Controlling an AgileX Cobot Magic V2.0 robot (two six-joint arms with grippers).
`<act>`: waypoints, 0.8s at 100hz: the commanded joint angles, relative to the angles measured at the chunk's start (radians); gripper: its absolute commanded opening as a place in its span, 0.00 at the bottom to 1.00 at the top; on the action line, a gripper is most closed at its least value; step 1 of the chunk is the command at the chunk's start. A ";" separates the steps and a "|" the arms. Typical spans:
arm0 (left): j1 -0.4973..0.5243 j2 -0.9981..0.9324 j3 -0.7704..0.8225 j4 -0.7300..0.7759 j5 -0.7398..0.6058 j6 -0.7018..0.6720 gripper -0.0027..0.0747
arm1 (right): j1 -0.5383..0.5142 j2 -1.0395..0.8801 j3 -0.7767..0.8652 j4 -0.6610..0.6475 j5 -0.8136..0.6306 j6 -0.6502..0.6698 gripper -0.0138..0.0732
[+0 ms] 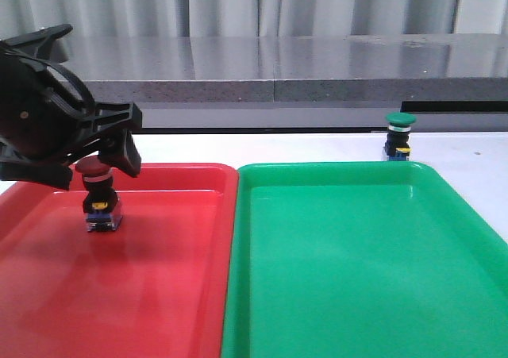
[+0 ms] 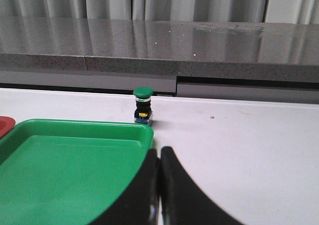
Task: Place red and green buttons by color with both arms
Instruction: 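Carry the red button with the left gripper into the red tray, then open the left gripper and lift it away from the button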
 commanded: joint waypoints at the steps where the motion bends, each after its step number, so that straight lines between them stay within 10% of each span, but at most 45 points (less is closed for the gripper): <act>1: -0.005 -0.057 -0.023 -0.008 -0.042 0.000 0.80 | -0.003 -0.021 -0.016 0.001 -0.076 -0.005 0.08; 80: 0.185 -0.566 0.045 0.205 -0.045 0.003 0.79 | -0.003 -0.021 -0.016 0.001 -0.076 -0.005 0.08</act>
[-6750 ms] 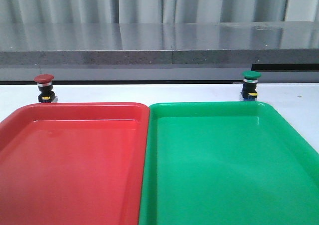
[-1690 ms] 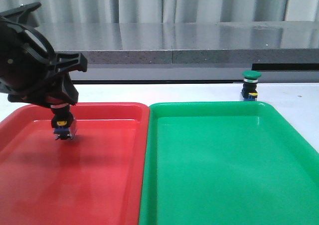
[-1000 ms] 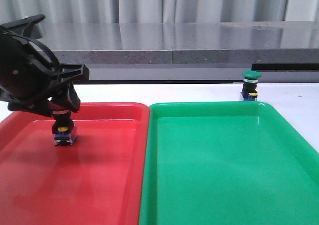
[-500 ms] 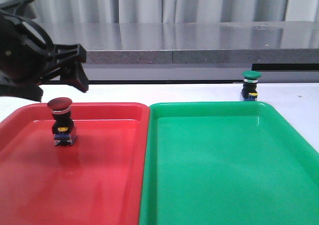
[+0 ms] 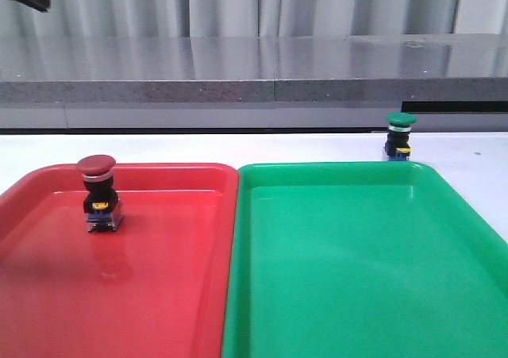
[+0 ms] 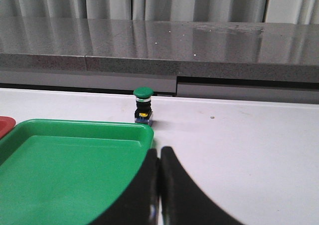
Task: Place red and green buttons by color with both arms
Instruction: 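Open the left gripper and lift it away from the button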
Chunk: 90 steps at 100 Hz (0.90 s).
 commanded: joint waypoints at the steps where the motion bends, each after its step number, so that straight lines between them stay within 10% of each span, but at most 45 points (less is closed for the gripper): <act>1: 0.015 -0.109 0.016 0.018 -0.053 0.003 0.79 | -0.003 -0.021 -0.016 0.001 -0.076 -0.005 0.08; 72: 0.015 -0.789 0.445 0.049 0.011 0.003 0.78 | -0.003 -0.021 -0.016 0.001 -0.076 -0.005 0.08; 90: 0.015 -0.799 0.449 0.049 0.000 0.003 0.55 | -0.003 -0.021 -0.016 0.001 -0.076 -0.005 0.08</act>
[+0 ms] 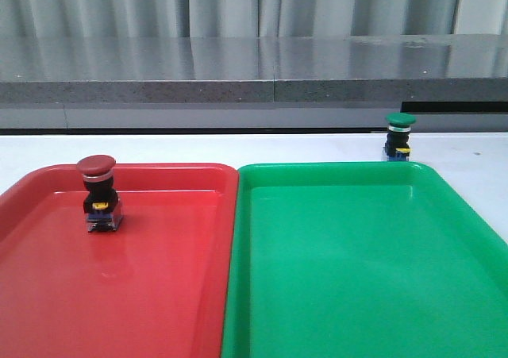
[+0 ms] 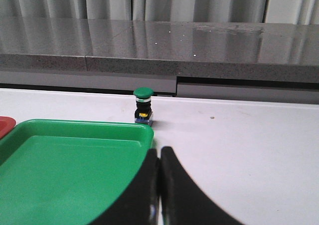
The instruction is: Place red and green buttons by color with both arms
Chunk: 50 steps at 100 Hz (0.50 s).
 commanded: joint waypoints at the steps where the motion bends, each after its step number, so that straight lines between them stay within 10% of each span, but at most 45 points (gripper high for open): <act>1: 0.002 0.002 -0.028 0.001 -0.080 0.001 0.52 | -0.003 -0.021 -0.016 0.001 -0.076 -0.005 0.08; 22: 0.002 0.002 -0.028 0.001 -0.084 0.001 0.01 | -0.003 -0.021 -0.016 0.001 -0.076 -0.005 0.08; 50: 0.002 0.002 -0.028 0.004 -0.080 0.001 0.01 | -0.003 -0.021 -0.016 0.001 -0.076 -0.005 0.08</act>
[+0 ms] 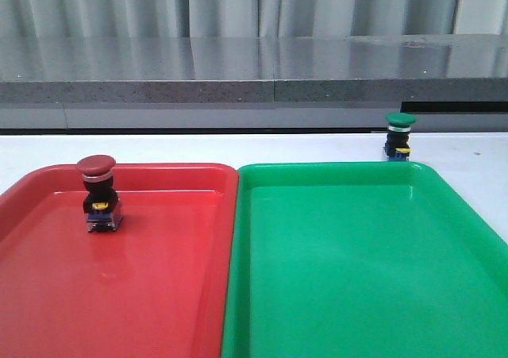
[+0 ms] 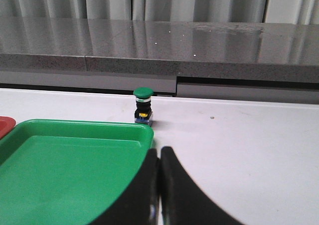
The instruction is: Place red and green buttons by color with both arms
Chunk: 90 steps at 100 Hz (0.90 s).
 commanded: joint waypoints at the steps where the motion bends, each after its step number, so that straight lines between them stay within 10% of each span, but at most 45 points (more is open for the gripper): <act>1: 0.002 0.003 -0.028 -0.003 -0.078 -0.001 0.01 | -0.003 -0.021 -0.016 0.001 -0.076 -0.005 0.08; 90: 0.075 -0.143 0.028 0.106 -0.122 -0.001 0.01 | -0.003 -0.021 -0.016 0.001 -0.076 -0.005 0.08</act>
